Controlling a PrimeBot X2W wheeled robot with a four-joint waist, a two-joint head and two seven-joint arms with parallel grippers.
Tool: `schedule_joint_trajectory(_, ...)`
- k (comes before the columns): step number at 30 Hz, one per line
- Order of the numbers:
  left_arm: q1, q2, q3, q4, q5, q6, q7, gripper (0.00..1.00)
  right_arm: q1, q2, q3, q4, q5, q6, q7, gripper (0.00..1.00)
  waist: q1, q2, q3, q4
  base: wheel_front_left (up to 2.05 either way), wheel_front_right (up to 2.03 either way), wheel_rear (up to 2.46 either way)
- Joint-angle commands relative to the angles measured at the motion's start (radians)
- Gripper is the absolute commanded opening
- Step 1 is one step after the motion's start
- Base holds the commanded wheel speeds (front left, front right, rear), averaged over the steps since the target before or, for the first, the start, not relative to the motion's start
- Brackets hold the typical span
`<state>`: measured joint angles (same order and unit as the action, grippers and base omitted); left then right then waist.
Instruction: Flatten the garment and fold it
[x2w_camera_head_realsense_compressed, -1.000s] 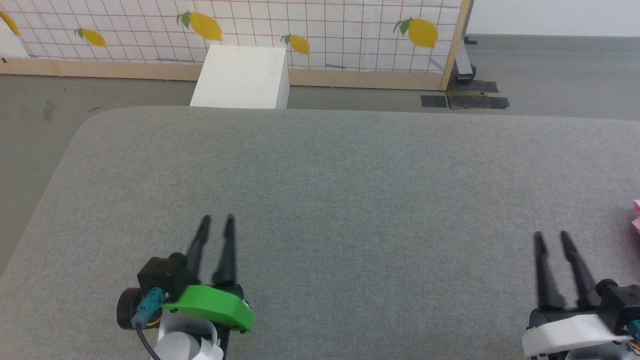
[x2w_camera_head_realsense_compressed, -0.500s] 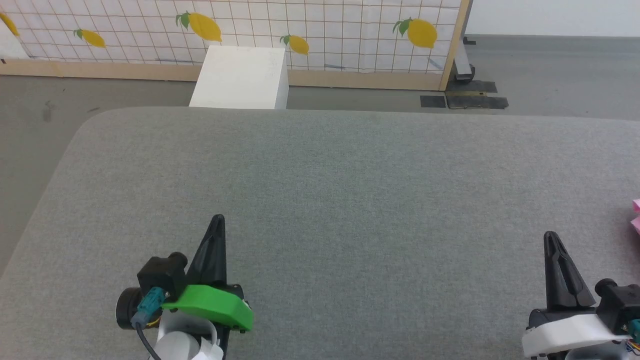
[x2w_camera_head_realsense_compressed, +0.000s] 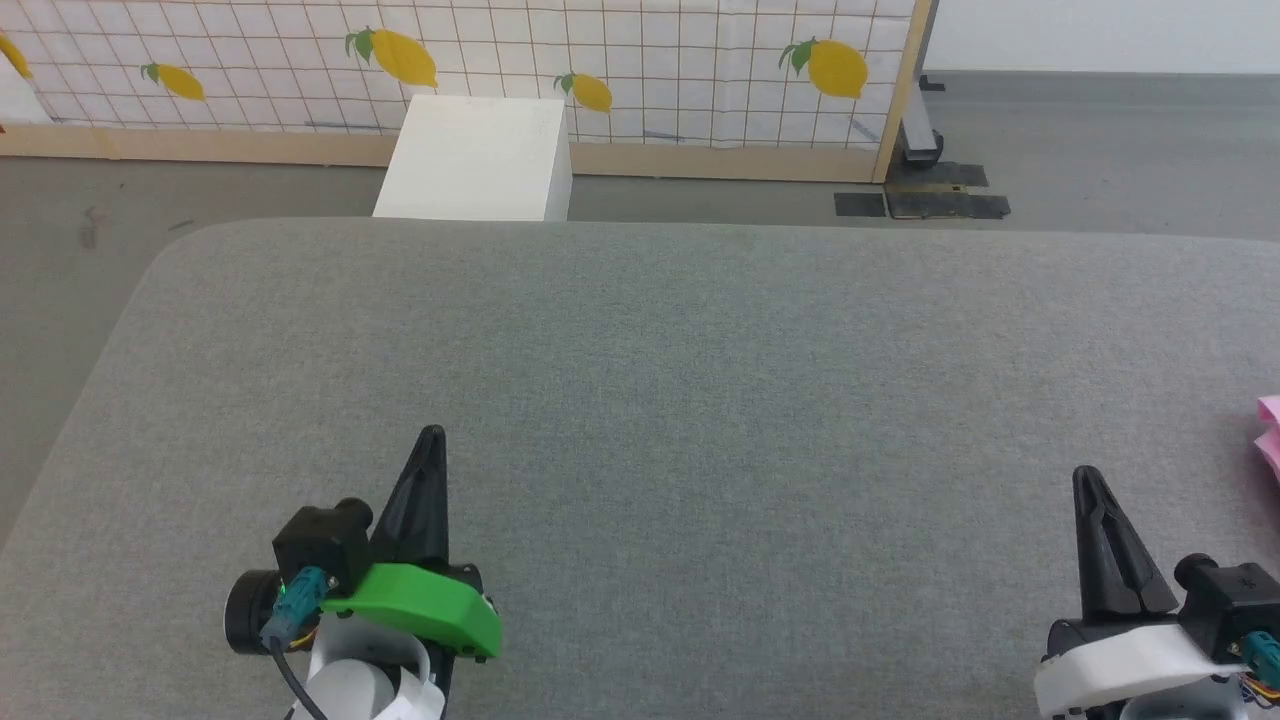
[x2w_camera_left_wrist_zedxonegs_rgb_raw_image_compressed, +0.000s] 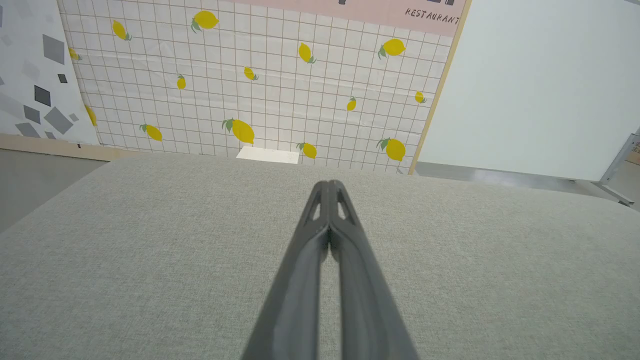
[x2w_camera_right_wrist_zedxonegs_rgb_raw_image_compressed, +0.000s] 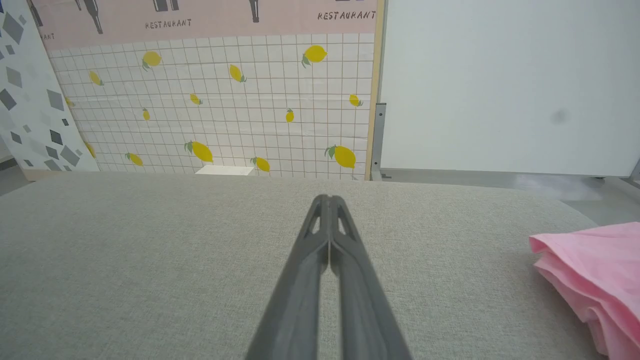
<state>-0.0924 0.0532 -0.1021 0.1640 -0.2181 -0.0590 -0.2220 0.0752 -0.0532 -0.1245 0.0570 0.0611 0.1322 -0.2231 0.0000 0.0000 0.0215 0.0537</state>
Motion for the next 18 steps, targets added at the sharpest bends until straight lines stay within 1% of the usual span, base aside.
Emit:
schedule_joint_trajectory(1,0.014,0.0,0.006,-0.008,0.012,0.008,0.005,0.0,-0.011,0.0,0.005,-0.008,-0.007,0.0,0.007,0.0,0.0,0.0,0.0,-0.001,0.0,0.0,0.0)
schedule_joint_trajectory(18,0.026,-0.001,0.021,-0.033,0.045,0.016,0.039,0.0,-0.021,0.001,0.024,-0.016,-0.015,0.0,0.041,0.0,0.0,0.0,-0.004,-0.009,0.0,0.0,0.0)
